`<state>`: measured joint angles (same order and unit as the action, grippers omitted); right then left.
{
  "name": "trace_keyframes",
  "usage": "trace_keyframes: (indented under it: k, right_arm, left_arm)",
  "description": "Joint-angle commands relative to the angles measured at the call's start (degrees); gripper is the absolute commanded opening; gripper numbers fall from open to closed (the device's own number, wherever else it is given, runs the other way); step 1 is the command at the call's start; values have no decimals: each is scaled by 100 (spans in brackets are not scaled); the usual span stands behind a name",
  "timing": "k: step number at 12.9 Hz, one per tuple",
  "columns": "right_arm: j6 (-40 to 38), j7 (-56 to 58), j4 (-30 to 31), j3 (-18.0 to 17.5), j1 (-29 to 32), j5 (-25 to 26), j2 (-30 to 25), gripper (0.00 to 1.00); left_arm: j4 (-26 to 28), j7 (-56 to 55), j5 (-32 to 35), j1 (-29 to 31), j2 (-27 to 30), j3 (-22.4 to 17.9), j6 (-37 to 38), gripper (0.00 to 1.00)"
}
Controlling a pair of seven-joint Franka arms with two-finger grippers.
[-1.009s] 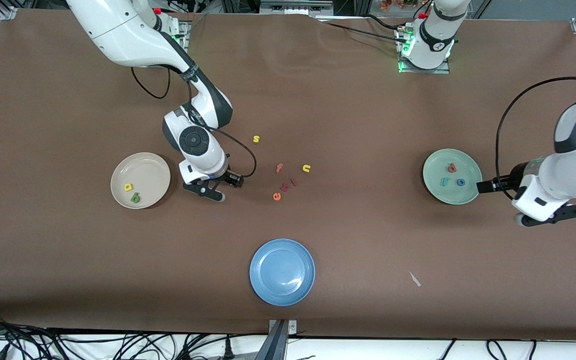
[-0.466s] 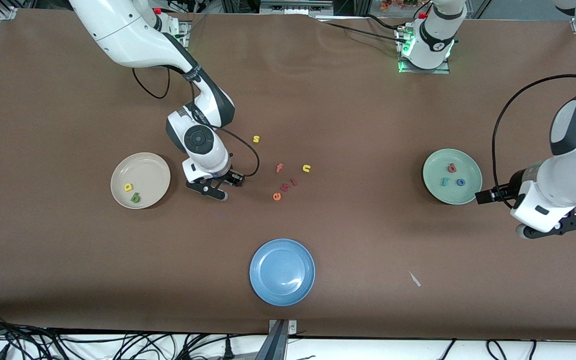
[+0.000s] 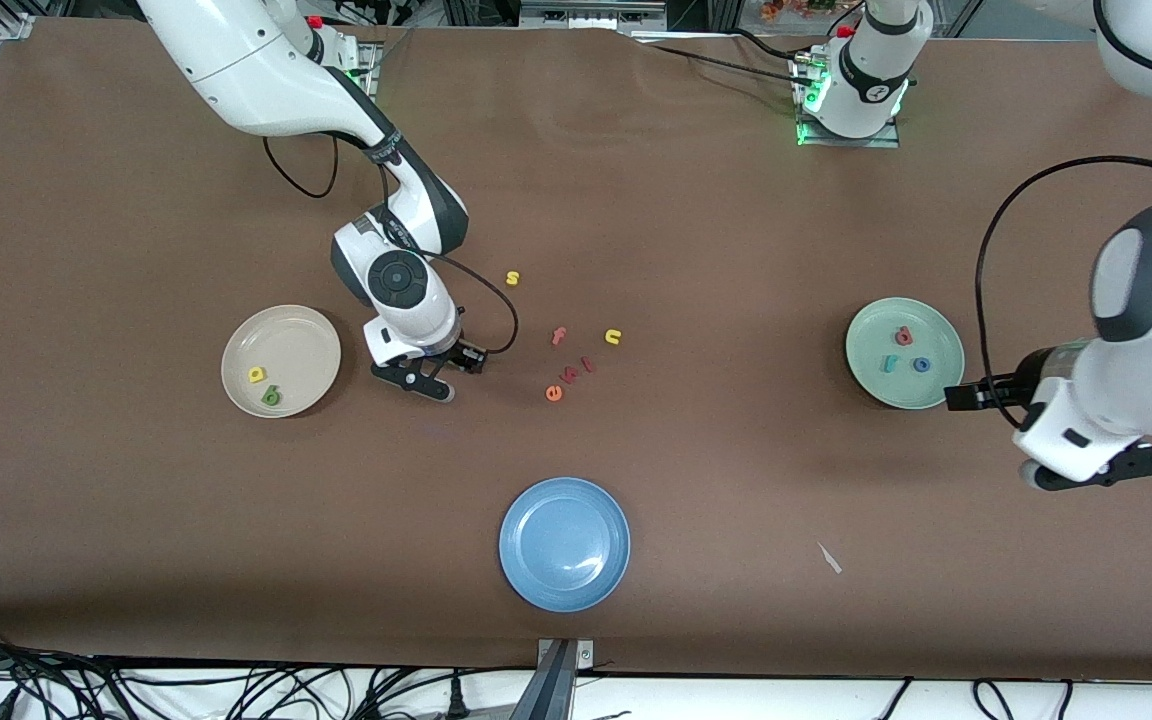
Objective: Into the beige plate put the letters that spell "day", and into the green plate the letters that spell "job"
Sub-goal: 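Return the left arm to rest while the right gripper grasps the cyan k, then drop the cyan k into the cream plate with the right gripper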
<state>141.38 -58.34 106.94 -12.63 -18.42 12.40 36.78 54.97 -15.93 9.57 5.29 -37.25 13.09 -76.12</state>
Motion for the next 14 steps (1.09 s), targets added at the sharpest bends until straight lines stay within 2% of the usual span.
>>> trace_keyframes:
  k: [1, 3, 5, 7, 8, 9, 11, 14]
  right_arm:
    - [39, -99, 28, 68, -39, 158, 31, 47]
    - [30, -99, 28, 68, -39, 158, 31, 41]
    - [30, -90, 28, 68, -39, 158, 22, 32]
    - [13, -64, 28, 68, -39, 158, -4, 28]
    - [-5, 32, 28, 68, -4, 158, -65, 28]
    - [-48, 198, 37, 68, 75, 158, -196, 28]
    - [-617, 576, 72, 68, 259, 149, -521, 28]
    - [-1339, 1830, 404, 59, 794, 123, -1249, 28]
  left_arm:
    - [109, 747, -867, -737, 393, -1428, 97, 100]
    - [800, 915, -1263, -853, 813, -1686, -374, 100]
    - [2265, 1099, -1265, -1125, 1620, -1958, -1549, 100]
    - [3664, 1127, -1195, -1188, 2264, -2012, -2911, 100]
    - [3957, 1196, -1116, -1179, 2362, -1977, -3161, 100]
    - [3960, 1406, -950, -1205, 2345, -1968, -3146, 100]
    - [3934, 1785, -904, -1240, 2336, -1968, -3050, 100]
    - [3549, 1786, -904, -1240, 2336, -1977, -2691, 100]
